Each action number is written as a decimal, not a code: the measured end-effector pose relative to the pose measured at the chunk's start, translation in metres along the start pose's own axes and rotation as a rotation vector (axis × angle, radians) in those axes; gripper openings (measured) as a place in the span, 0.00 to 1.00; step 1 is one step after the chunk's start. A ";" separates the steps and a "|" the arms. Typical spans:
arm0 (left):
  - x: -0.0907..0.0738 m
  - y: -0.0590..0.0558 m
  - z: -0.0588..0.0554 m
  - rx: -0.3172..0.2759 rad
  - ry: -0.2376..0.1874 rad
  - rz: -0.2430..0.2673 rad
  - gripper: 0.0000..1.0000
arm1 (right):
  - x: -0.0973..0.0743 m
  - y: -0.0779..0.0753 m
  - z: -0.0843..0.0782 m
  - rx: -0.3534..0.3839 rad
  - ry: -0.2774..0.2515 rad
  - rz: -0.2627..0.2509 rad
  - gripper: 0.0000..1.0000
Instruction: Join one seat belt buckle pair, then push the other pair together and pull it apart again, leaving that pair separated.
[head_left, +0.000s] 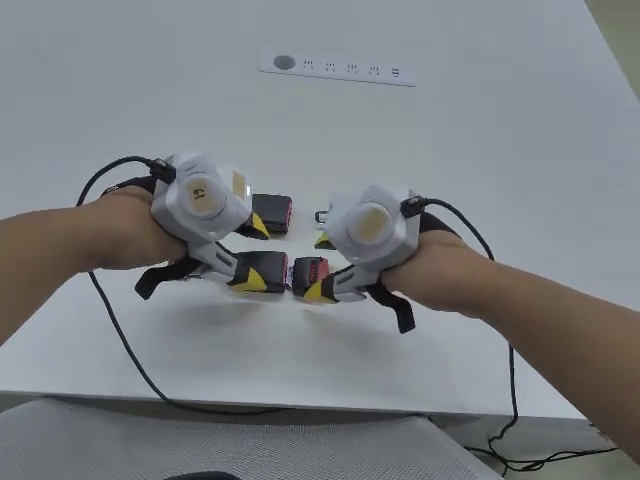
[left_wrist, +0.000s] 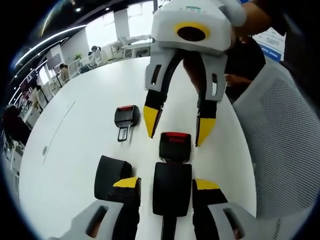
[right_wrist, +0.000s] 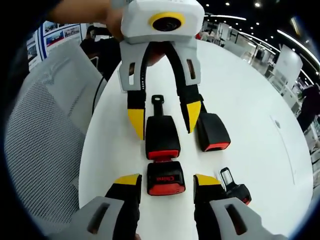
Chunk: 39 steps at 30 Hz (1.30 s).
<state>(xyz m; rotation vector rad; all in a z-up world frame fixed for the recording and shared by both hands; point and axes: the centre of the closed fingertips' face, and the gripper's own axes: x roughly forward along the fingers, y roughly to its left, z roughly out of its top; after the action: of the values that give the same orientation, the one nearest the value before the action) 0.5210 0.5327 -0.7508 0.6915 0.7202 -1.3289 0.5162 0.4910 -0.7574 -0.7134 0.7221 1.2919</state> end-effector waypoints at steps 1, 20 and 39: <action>-0.002 0.003 0.003 -0.002 -0.008 0.006 0.43 | 0.001 -0.006 -0.001 0.008 -0.008 -0.003 0.39; -0.007 0.070 -0.005 -0.058 -0.024 0.089 0.43 | -0.024 -0.087 -0.030 0.028 -0.009 -0.125 0.35; 0.020 0.078 -0.030 0.013 0.067 0.022 0.41 | 0.001 -0.106 -0.063 -0.058 0.061 -0.074 0.36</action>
<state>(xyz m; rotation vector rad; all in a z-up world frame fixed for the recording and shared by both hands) 0.5981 0.5530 -0.7818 0.7552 0.7564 -1.2958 0.6166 0.4267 -0.7890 -0.8220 0.7034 1.2322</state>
